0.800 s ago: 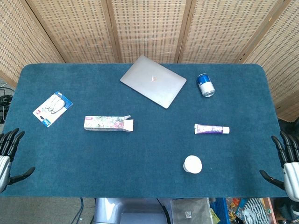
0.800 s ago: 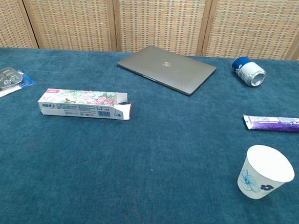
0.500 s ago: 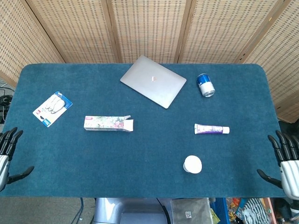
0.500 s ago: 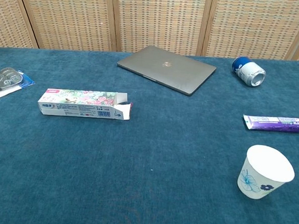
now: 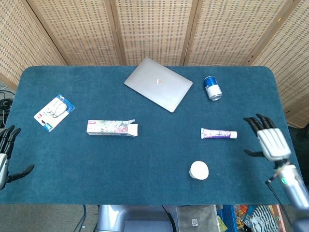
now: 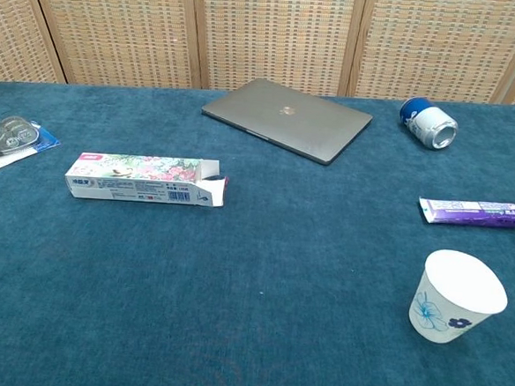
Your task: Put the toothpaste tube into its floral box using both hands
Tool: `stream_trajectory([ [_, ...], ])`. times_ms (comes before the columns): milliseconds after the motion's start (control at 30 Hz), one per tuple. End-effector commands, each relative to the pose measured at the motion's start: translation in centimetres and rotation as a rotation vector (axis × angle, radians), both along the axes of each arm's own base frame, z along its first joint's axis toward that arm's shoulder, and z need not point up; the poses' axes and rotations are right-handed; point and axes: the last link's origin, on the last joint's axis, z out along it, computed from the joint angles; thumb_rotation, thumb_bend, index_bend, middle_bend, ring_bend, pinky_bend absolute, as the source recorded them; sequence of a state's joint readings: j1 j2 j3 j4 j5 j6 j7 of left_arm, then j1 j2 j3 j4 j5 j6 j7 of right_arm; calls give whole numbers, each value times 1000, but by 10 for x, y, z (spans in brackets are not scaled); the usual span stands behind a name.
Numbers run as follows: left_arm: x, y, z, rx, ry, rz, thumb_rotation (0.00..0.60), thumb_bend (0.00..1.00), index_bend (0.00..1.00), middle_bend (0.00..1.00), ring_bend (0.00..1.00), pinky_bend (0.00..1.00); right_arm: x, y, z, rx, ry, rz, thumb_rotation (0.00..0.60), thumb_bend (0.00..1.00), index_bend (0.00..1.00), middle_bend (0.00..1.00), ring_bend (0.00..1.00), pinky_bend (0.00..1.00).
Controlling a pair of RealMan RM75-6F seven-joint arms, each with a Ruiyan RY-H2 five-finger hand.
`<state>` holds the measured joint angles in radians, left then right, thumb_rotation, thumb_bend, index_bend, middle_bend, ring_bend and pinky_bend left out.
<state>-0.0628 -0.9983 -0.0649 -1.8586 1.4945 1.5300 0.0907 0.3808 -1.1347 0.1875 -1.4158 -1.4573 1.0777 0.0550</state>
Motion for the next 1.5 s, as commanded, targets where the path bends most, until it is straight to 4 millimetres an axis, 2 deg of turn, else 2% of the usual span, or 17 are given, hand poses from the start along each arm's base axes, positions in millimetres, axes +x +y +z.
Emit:
stream_trajectory([
  [33,-1,6,-2,-5,2,17,600,185,0,0,0,0,5,-45,-36,49,-19,-39,600,5,271,323,193,221],
  [233,-3,15,-5,-19,13,38,600,185,0,0,0,0,3,-57,-70,99,5,-64,600,87,300,353,213,259],
  [467,-4,22,-8,-28,20,59,600,185,0,0,0,0,2,-62,-89,125,8,-77,600,186,319,368,232,299],
  [733,-4,25,-10,-31,27,71,600,184,0,0,0,0,-5,-73,-101,148,50,-113,600,284,341,388,250,321],
  [1333,-6,28,-12,-26,36,91,600,185,0,0,0,0,-15,-82,-118,190,84,-147,600,297,379,421,271,332],
  [1400,-6,29,-12,-26,37,94,600,185,0,0,0,0,-15,-84,-120,191,87,-148,600,320,406,446,293,358],
  [1500,-6,30,-13,-27,42,97,600,185,0,0,0,0,-16,-84,-120,191,85,-141,600,403,499,535,372,433],
])
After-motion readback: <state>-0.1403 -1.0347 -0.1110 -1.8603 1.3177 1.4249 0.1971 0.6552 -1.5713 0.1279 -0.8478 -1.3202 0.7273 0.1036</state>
